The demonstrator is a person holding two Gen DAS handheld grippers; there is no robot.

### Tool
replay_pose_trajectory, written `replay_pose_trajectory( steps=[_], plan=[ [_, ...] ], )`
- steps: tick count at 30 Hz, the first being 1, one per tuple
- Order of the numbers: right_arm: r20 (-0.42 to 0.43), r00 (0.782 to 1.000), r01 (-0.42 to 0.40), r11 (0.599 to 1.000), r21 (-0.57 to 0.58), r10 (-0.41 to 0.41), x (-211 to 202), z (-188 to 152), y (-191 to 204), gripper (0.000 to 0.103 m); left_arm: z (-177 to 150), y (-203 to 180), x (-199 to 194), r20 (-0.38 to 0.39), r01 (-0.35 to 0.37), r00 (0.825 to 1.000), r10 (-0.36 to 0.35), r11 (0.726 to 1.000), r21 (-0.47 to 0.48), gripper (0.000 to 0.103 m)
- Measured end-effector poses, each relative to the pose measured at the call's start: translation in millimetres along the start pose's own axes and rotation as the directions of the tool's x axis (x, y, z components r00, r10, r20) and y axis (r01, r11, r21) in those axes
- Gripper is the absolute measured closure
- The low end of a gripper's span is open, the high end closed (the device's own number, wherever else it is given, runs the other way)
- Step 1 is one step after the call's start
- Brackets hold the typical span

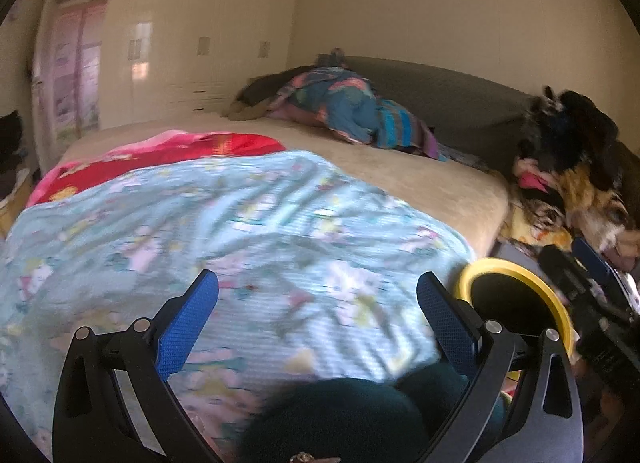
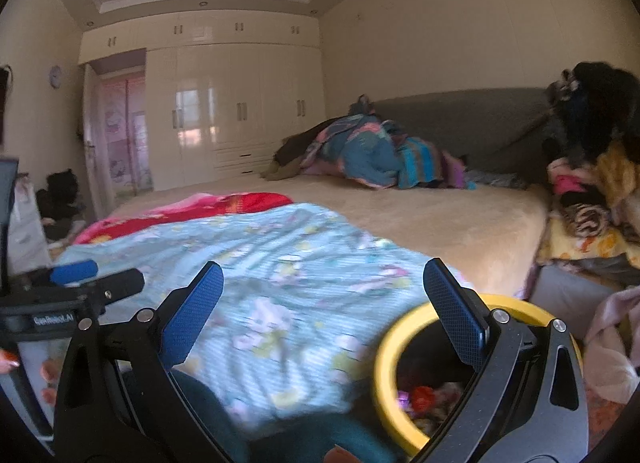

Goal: Collect trash

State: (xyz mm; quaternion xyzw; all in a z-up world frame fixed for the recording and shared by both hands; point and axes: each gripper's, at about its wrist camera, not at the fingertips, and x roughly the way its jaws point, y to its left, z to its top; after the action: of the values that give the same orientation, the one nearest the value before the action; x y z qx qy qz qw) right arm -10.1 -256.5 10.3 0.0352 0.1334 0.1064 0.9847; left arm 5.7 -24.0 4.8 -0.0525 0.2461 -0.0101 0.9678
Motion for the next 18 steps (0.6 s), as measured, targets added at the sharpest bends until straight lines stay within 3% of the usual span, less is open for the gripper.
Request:
replay_pose_trajectory(
  steps=[3, 5, 8, 11, 12, 13, 14, 15, 18],
  plan=[
    [-0.015, 0.996, -0.092, 0.996, 0.011, 0.093, 18, 18, 32, 0.011, 8, 54, -8, 0.004, -0.08, 0.997, 0.08, 0.995, -0.067, 0.006],
    [-0.038, 0.981, -0.189, 0.982, 0.005, 0.189, 36, 28, 72, 0.011, 8, 100, -13, -0.006, -0.174, 0.985, 0.174, 0.978, -0.113, 0.006],
    [-0.123, 0.944, -0.311, 0.95, -0.012, 0.307, 63, 34, 137, 0.011, -1, 182, -17, -0.073, -0.371, 0.928, 0.364, 0.914, -0.161, 0.006],
    [-0.301, 0.86, -0.435, 0.9, -0.01, 0.412, 106, 22, 224, 0.011, -20, 271, -16, -0.197, -0.529, 0.848, 0.493, 0.81, -0.253, 0.006],
    [-0.375, 0.817, -0.473, 0.881, 0.0, 0.439, 126, 12, 257, 0.011, -27, 297, -14, -0.238, -0.556, 0.83, 0.504, 0.784, -0.276, 0.006],
    [-0.43, 0.787, -0.487, 0.873, 0.007, 0.443, 143, 2, 284, 0.011, -36, 326, -8, -0.293, -0.611, 0.789, 0.54, 0.739, -0.284, 0.006],
    [-0.478, 0.761, -0.494, 0.869, 0.012, 0.439, 157, -10, 307, 0.011, -41, 344, -4, -0.319, -0.638, 0.767, 0.557, 0.715, -0.285, 0.006],
    [-0.549, 0.72, -0.496, 0.868, 0.02, 0.424, 179, -28, 339, 0.011, -47, 362, 2, -0.349, -0.658, 0.749, 0.563, 0.696, -0.289, 0.006],
    [-0.645, 0.683, -0.478, 0.877, -0.041, 0.342, 217, -63, 394, 0.011, -64, 406, 19, -0.439, -0.698, 0.709, 0.552, 0.64, -0.321, 0.006]
  ],
)
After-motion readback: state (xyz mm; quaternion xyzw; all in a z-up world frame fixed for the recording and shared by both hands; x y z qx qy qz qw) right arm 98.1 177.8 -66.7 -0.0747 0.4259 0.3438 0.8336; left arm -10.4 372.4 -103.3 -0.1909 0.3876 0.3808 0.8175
